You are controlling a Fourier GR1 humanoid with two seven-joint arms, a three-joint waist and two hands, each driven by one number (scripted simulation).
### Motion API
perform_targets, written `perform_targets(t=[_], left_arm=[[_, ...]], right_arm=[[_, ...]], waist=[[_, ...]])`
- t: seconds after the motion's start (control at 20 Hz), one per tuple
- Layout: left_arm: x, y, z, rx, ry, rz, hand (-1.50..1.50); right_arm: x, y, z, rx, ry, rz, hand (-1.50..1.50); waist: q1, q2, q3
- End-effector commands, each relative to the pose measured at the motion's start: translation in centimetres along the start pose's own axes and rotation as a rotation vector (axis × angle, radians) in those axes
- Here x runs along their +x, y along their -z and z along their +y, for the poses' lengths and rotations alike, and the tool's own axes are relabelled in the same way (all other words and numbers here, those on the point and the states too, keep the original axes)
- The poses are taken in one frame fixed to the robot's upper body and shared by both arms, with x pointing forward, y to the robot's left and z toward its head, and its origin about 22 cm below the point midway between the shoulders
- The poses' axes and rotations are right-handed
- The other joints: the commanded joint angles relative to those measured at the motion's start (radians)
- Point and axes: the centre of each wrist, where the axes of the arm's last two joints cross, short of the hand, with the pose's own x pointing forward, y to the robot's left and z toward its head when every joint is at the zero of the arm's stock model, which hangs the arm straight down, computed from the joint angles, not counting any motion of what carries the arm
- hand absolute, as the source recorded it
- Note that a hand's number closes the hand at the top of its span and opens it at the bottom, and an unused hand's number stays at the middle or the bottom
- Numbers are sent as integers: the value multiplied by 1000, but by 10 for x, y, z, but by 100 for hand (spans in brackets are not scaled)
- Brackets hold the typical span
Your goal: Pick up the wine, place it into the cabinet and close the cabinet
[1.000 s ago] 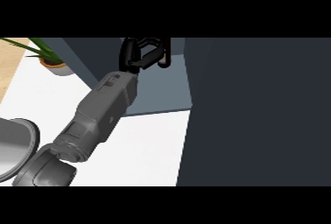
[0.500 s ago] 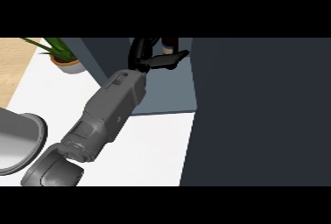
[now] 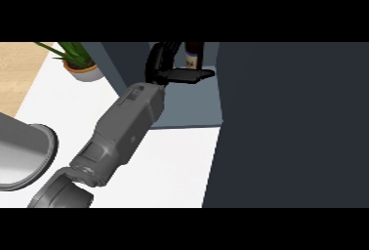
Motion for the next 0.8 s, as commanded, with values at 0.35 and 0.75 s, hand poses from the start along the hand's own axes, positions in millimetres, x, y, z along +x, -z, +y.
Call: perform_targets(t=[0.35,0.75], left_arm=[[-12,-33,-4,-98,-147,26,-150],[-43,-106,-3,-82,-206,70,-150]], right_arm=[[54,-16,-7,-27,54,-22,-150],[53,-18,-6,-34,56,-30,-150]], waist=[[35,-12,1],[37,-16,1]])
